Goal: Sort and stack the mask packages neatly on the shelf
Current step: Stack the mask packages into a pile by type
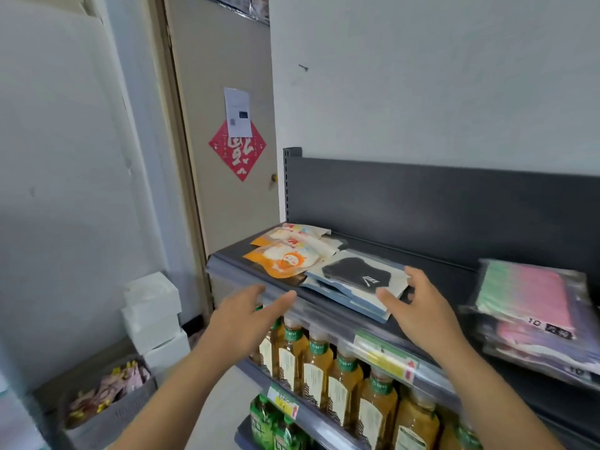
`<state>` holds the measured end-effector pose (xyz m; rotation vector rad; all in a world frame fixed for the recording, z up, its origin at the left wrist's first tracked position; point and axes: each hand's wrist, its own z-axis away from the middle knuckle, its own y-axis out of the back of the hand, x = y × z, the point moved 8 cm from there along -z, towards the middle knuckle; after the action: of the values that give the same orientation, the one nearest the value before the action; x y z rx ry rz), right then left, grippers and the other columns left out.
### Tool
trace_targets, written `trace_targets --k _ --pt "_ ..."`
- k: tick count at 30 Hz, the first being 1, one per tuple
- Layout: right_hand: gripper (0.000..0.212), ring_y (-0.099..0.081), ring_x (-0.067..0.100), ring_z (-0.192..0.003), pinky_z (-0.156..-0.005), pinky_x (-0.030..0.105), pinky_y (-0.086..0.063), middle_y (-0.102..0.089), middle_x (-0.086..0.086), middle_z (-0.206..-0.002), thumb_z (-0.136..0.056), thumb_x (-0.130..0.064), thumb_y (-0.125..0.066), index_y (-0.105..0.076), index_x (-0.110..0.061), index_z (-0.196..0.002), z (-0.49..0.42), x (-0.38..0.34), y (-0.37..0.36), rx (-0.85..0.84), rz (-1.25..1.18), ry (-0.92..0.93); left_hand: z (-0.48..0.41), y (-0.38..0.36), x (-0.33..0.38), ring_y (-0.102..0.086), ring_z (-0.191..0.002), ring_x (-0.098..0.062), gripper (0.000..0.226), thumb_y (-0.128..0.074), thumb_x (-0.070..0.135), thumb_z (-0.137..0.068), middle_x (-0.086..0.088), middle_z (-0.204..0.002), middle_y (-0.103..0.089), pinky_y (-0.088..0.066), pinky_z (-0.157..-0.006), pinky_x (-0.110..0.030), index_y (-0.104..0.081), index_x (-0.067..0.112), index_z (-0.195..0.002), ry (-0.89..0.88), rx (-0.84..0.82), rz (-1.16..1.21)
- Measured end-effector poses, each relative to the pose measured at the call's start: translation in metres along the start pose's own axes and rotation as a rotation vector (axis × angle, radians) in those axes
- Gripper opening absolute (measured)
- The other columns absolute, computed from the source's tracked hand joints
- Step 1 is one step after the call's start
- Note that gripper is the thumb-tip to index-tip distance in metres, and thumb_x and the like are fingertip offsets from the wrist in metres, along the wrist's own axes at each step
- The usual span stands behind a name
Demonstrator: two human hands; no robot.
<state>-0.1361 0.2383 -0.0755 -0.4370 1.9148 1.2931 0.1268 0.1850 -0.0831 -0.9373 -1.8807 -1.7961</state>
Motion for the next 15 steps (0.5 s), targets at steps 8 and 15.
trace_targets --k 8,15 --pt "0.078 -0.046 0.030 -0.129 -0.098 0.035 -0.040 -0.041 0.012 -0.147 -0.088 -0.048 -0.056 -0.023 -0.011 -0.148 -0.094 0.021 -0.017 -0.033 0.126 -0.270 -0.132 -0.035 0.025 -0.046 -0.130 -0.021 0.085 -0.044 0.075 -0.081 -0.001 -0.146 -0.046 -0.036 -0.108 -0.044 -0.038 0.019 -0.145 -0.108 -0.135 0.028" --pt "0.085 -0.047 0.027 -0.127 -0.086 0.032 -0.039 -0.044 0.007 -0.143 -0.083 -0.054 -0.061 -0.023 -0.013 -0.147 -0.115 0.031 -0.020 0.009 0.089 -0.375 -0.197 -0.086 0.058 -0.046 -0.128 -0.027 0.085 -0.059 0.067 -0.079 -0.005 -0.144 -0.048 -0.039 -0.104 -0.043 -0.035 0.020 -0.146 -0.313 -0.319 -0.288"
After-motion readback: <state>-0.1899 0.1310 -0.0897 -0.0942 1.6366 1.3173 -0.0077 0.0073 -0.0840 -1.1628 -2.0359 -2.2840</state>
